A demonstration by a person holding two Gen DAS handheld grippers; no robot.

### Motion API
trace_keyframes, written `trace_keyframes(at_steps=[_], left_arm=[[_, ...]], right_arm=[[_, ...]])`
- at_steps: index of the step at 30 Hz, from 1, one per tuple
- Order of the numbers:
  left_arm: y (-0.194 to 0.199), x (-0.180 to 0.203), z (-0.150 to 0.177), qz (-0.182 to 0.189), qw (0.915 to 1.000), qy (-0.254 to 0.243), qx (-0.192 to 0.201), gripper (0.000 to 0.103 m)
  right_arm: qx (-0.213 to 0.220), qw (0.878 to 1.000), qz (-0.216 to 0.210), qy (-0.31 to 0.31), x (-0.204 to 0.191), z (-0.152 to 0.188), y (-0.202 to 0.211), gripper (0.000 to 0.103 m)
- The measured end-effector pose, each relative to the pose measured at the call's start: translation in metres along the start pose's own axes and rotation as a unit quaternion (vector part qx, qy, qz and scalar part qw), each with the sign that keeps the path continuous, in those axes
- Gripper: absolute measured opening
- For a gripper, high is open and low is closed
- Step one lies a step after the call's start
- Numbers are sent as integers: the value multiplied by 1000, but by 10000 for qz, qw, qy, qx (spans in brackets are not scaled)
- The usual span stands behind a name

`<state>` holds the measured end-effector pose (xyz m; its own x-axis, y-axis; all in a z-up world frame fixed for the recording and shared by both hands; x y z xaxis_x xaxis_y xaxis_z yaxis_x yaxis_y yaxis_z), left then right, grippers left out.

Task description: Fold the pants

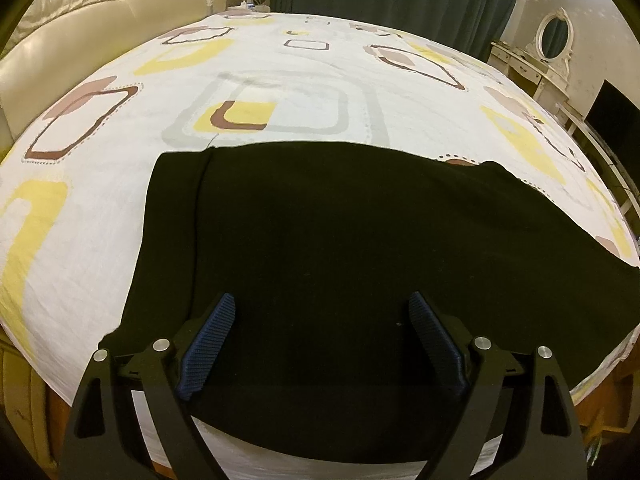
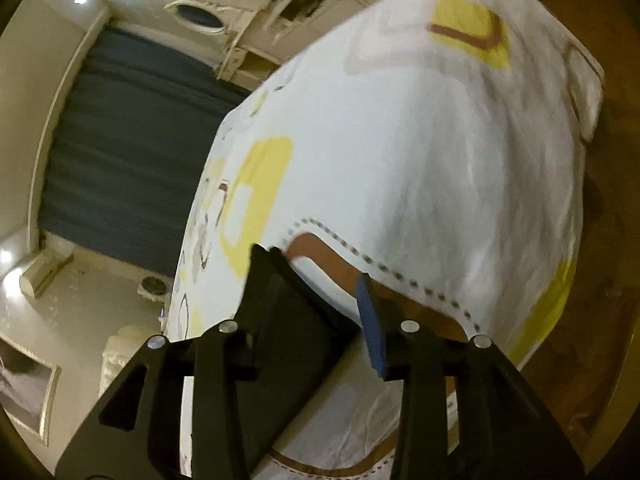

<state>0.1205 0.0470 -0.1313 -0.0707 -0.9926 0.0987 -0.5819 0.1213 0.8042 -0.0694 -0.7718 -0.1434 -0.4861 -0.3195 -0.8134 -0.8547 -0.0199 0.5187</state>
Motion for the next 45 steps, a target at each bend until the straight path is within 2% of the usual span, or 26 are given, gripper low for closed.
trace_keyframes(at_steps=[5, 8, 11, 13, 15, 16, 17, 18, 19, 21, 24, 26, 30, 33, 39, 45], left_arm=[[12, 7, -7, -42, 9997, -152, 211, 88], [18, 7, -11, -75, 9993, -208, 316, 88], [19, 2, -14, -103, 9993, -158, 324, 88], [18, -1, -14, -71, 9995, -86, 297, 88], [17, -5, -14, -60, 9996, -8, 267, 88], [16, -5, -13, -56, 9996, 11, 258, 88], [16, -6, -13, -53, 9997, 23, 244, 88], [15, -6, -13, -60, 9997, 27, 227, 88], [15, -7, -12, -65, 9997, 27, 217, 88], [14, -7, -12, -68, 9998, 27, 193, 88], [16, -7, -12, -72, 9998, 33, 167, 88], [20, -8, -12, -55, 9998, 46, 184, 88], [28, -11, -14, -33, 9997, 153, 206, 88], [32, -12, -14, 44, 9994, 275, 204, 88], [37, -9, -15, 67, 9994, 241, 218, 88], [41, 0, -17, 173, 9993, 169, 280, 88]], right_arm=[[-551, 9972, -68, 492, -22, -1, -34, 51], [-686, 9950, 125, 709, -27, -1, -53, 54], [-1115, 9881, 423, 968, -29, 8, -76, 57], [-1203, 9840, 602, 1168, -32, 13, -83, 63], [-1325, 9809, 634, 1279, -36, 17, -85, 63], [-1444, 9784, 645, 1330, -38, 20, -86, 58], [-1590, 9738, 738, 1446, -39, 25, -88, 44], [-1688, 9692, 856, 1574, -39, 29, -89, 37], [-1769, 9649, 946, 1692, -40, 34, -90, 25], [-1831, 9586, 1132, 1864, -43, 39, -90, 22], [-1767, 9579, 1215, 1907, -54, 39, -81, 18], [-1679, 9612, 1107, 1888, -65, 37, -72, 18], [-1498, 9699, 609, 1821, -103, 39, -46, 18], [-1472, 9708, 285, 1873, -137, 49, -31, 18], [-1451, 9617, -130, 2320, -216, 90, -17, 18], [-1543, 9470, -453, 2782, -285, 151, -19, 18]])
Point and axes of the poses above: each gripper's, at about its wrist camera, not at the fingertips, and y roughly against the way its jaws point, x to its right, z to its underside, the point moved 7 cm from there along -y, roughly the way its jaws point, and after that the axes turned 2 degrees about -y, right-handed, at the moved point
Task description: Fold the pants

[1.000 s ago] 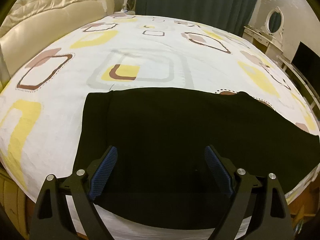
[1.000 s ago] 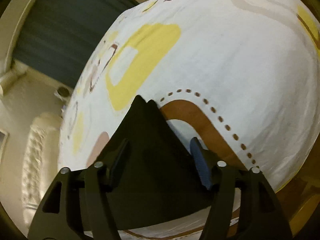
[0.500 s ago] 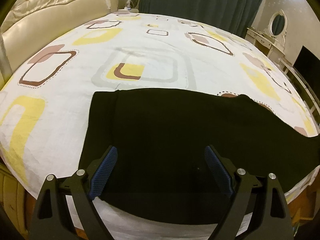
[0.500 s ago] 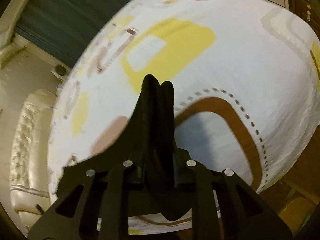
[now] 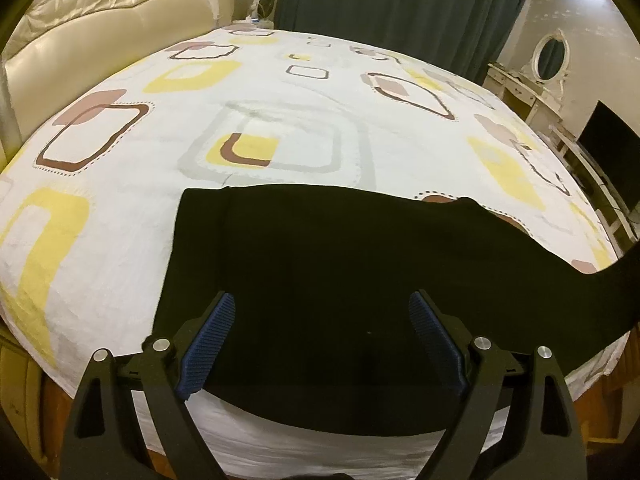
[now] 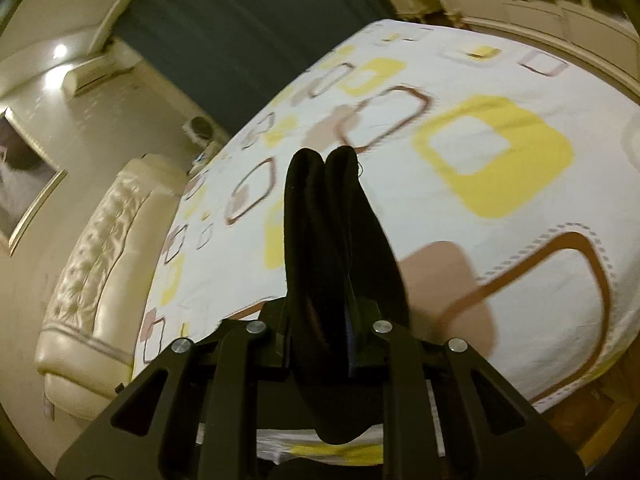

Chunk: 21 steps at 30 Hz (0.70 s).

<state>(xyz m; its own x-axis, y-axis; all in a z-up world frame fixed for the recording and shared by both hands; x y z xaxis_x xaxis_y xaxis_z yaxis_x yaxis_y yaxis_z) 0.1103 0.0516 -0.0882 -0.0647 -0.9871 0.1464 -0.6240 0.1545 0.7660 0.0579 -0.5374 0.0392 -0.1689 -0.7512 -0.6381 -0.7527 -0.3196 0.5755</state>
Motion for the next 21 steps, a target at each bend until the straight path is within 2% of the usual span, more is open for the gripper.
trace_keyframes(at_steps=[5, 11, 21], left_arm=[[-4, 13, 5, -35, 9998, -154, -105, 88], [1, 29, 7, 70, 9994, -338, -81, 88], [4, 47, 8, 177, 9985, -518, -31, 88]], right_arm=[[-134, 9992, 38, 374, -50, 25, -33, 18], [-447, 9958, 165, 779, -90, 69, -80, 18], [-1007, 9879, 388, 1117, -119, 135, -153, 18]])
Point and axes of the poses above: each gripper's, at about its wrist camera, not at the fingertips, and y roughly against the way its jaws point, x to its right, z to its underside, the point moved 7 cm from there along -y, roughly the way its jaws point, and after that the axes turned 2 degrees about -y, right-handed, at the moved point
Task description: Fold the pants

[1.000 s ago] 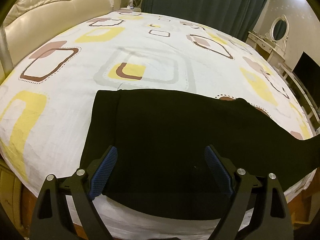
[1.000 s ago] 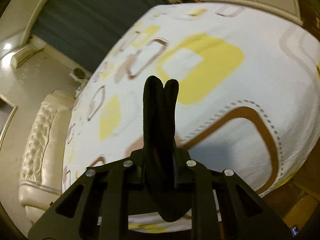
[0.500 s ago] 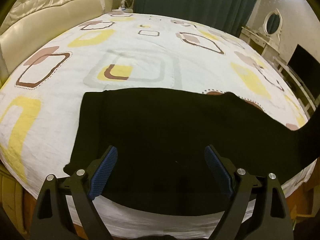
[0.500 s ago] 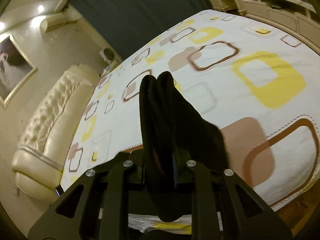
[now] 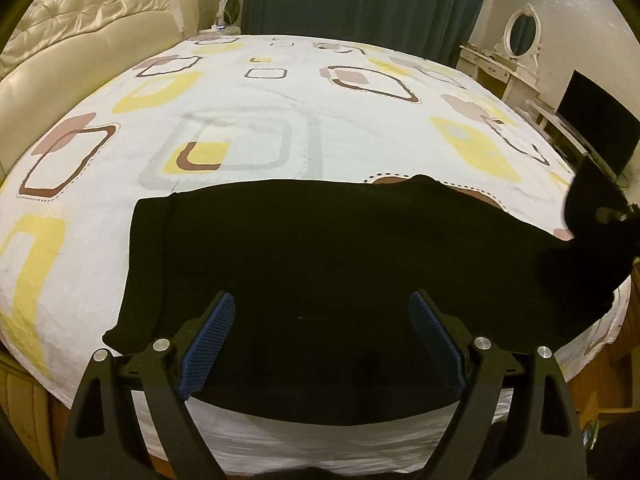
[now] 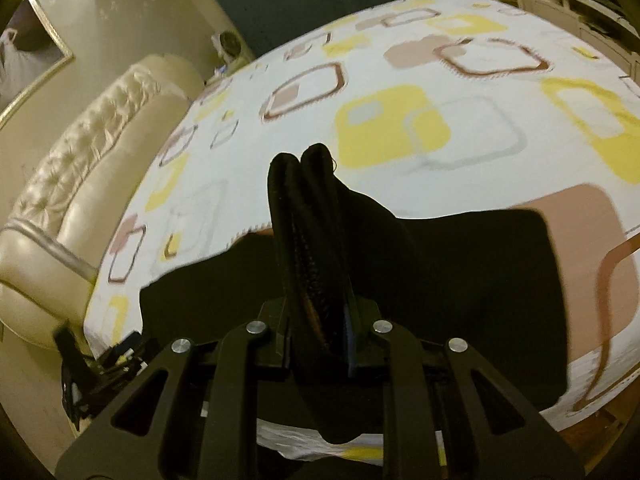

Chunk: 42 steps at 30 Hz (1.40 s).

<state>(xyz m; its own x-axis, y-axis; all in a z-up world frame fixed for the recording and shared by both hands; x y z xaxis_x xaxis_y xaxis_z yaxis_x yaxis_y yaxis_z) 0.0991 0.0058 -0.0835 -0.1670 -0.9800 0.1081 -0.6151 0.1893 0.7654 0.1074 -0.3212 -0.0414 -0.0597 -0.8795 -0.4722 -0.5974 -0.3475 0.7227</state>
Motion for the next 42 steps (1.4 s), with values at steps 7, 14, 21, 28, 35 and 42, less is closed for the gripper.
trace_keyframes(at_steps=[7, 14, 21, 28, 35, 42], left_arm=[[-1, 3, -1, 31, 10000, -33, 8, 88], [-2, 5, -1, 30, 10000, -14, 0, 88], [-2, 7, 1, 57, 10000, -50, -27, 88], [-4, 8, 2, 83, 9999, -65, -58, 88], [-5, 10, 4, 97, 9999, -64, -80, 88], [-6, 9, 5, 109, 9999, -77, -102, 88]], right_arm=[[-374, 9986, 238, 295, -24, 28, -44, 18], [-539, 9955, 506, 593, -35, 45, -68, 18], [-601, 9927, 685, 788, -43, 56, -82, 18], [-633, 9907, 807, 891, -47, 63, -91, 18], [-682, 9899, 830, 930, -51, 70, -99, 24], [-679, 9931, 551, 781, -60, 76, -99, 34]])
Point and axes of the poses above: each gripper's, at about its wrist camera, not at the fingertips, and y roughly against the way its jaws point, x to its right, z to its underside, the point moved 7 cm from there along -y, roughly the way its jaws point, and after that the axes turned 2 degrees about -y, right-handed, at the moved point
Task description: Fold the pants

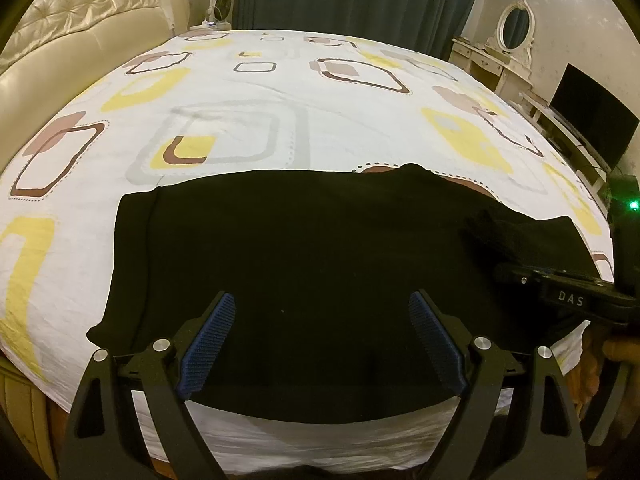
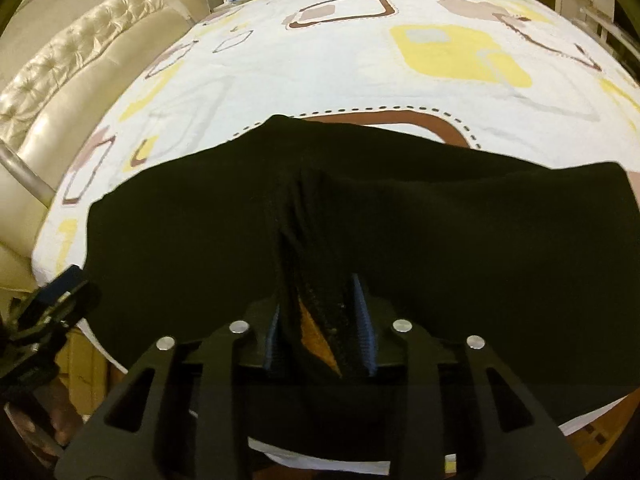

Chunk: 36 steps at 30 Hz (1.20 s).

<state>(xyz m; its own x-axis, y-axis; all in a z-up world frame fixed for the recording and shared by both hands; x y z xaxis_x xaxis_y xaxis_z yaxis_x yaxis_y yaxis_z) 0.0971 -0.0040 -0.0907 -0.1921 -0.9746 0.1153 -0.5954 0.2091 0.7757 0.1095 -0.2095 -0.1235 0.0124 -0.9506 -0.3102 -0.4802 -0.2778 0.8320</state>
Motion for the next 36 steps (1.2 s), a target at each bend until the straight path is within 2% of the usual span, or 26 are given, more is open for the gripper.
trace_keyframes(at_steps=[2, 7, 12, 14, 15, 16, 18, 20, 23, 25, 28, 30, 32, 33, 36], left_arm=[[0, 0, 0, -4, 10000, -1, 4, 88], [0, 0, 0, 3, 10000, 12, -3, 88], [-1, 1, 1, -4, 10000, -10, -5, 88], [-1, 2, 2, -1, 10000, -31, -21, 88], [-1, 3, 2, -5, 10000, -50, -17, 88], [-1, 3, 2, -11, 10000, -69, -11, 88], [1, 3, 2, -36, 9999, -108, 15, 88], [2, 2, 1, -43, 9999, -88, 34, 88], [1, 1, 0, -19, 10000, -25, 32, 88], [0, 1, 0, 7, 10000, 10, 14, 88], [-1, 2, 0, 21, 10000, -7, -15, 88], [-1, 3, 0, 19, 10000, -46, -8, 88], [-1, 4, 0, 35, 10000, -55, -4, 88], [-1, 4, 0, 39, 10000, -56, -10, 88], [-4, 5, 1, 37, 9999, -90, -49, 88]], right_arm=[[-25, 9998, -191, -35, -6, 2, 0, 34], [-91, 9992, -369, -120, -14, 7, -5, 37], [49, 9987, -501, 66, -22, 14, -8, 48], [98, 9982, -558, 213, -26, 15, -8, 56], [123, 9978, -586, 269, -27, 14, -5, 56], [142, 9970, -718, 247, -27, 13, 0, 55], [177, 9914, -1296, 89, -27, 8, 18, 55], [376, 9857, -1645, -37, -18, -1, 42, 55], [923, 9785, -1843, -27, 15, -23, 92, 56], [1218, 9781, -1684, -126, 56, -46, 120, 59], [1420, 9753, -1484, -811, 136, -71, 138, 61], [1281, 9718, -1272, -1516, 195, -77, 129, 61], [1072, 9657, -1276, -1990, 230, -76, 114, 61], [972, 9624, -1287, -2185, 245, -73, 105, 61], [562, 9563, -1494, -2449, 259, -69, 75, 61]])
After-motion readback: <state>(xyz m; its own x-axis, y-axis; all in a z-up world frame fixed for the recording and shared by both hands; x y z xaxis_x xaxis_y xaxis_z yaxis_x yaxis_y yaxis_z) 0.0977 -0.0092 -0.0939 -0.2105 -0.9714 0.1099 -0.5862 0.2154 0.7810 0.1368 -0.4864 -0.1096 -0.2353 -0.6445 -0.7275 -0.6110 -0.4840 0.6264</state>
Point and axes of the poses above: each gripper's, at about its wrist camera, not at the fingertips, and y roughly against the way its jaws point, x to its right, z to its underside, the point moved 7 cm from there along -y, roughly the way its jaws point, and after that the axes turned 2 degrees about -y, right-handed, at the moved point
